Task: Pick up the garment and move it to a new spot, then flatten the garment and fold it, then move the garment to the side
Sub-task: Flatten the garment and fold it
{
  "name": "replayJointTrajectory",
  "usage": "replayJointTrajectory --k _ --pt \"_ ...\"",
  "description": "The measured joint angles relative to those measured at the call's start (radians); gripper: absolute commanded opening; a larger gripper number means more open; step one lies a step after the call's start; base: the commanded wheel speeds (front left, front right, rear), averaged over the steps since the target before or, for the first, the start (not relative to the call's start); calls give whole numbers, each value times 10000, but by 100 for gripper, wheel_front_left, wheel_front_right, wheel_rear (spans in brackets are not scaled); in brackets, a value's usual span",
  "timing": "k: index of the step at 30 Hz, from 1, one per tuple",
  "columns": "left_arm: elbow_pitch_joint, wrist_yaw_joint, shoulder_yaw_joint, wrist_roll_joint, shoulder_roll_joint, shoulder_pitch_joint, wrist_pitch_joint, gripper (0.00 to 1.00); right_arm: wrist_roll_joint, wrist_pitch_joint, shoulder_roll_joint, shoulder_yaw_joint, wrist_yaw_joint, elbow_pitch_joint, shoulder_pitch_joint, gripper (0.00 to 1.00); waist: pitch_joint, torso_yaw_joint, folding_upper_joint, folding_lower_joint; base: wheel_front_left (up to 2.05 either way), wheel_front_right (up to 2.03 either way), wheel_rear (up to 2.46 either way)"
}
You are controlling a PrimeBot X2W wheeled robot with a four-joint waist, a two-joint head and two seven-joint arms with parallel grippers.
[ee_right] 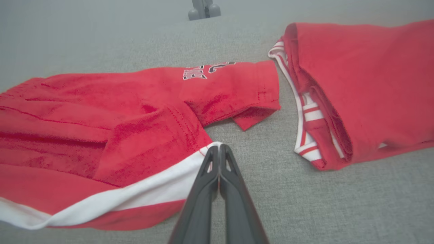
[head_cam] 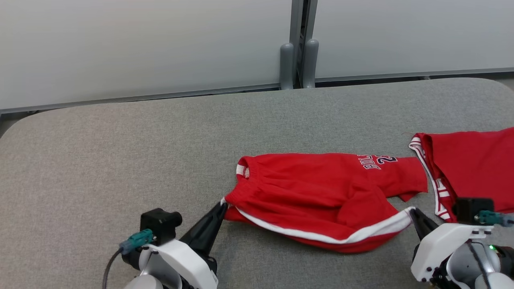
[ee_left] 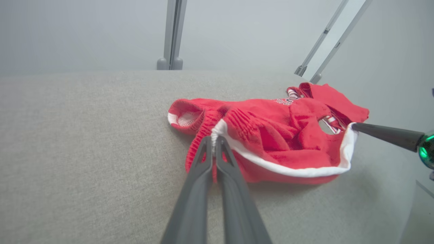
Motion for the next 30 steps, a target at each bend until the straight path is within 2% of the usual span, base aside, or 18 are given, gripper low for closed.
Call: replayJointTrajectory --k 5,9,13,16,19,22,24,25,27,30 --pt "-991 -15 911 -815 -155 -10 -755 0 2268 -439 6 -213 0 -972 -163 0 -110 -16 0 0 0 0 0" --pt "-2000 -113 1616 -1753 -209 -45 -742 0 4113 -796 -4 -669 -4 -1921 -465 0 -215 -21 0 0 0 0 0" --pt "-2976 -123 2286 -2654 -19 -541 -190 0 5053 -968 -10 -784 -4 -2784 -1162 0 -243 -84 0 0 0 0 0" --pt "-3340 -75 2748 -3361 144 -1151 420 0 5143 -700 -12 -548 -4 -2915 -2067 0 -166 -188 0 0 0 0 0" --pt "-3160 -29 3126 -3912 259 -2103 1037 0 4575 -393 -10 -316 -4 -2161 -3443 0 28 -295 0 0 0 0 0" --pt "-2370 56 3521 -4462 182 -3309 1475 0 4117 -326 -23 242 -6 -669 -5203 0 366 -407 0 0 0 0 0" --pt "-1572 59 3540 -4318 219 -4276 1620 0 3446 -539 15 629 -4 506 -6427 0 667 -478 0 0 0 0 0" --pt "-1147 61 3501 -4092 247 -4831 1653 0 3196 -803 25 652 -2 1118 -7038 0 844 -507 0 0 0 0 0" --pt "-244 46 3680 -4182 -38 -5859 1507 0 3129 -1484 2 648 -4 2439 -8236 0 1224 -556 0 0 0 0 0" --pt "938 -209 3783 -3902 -454 -7312 851 0 2602 -3007 -17 842 -8 3893 -10030 0 1830 -599 0 0 0 0 0"
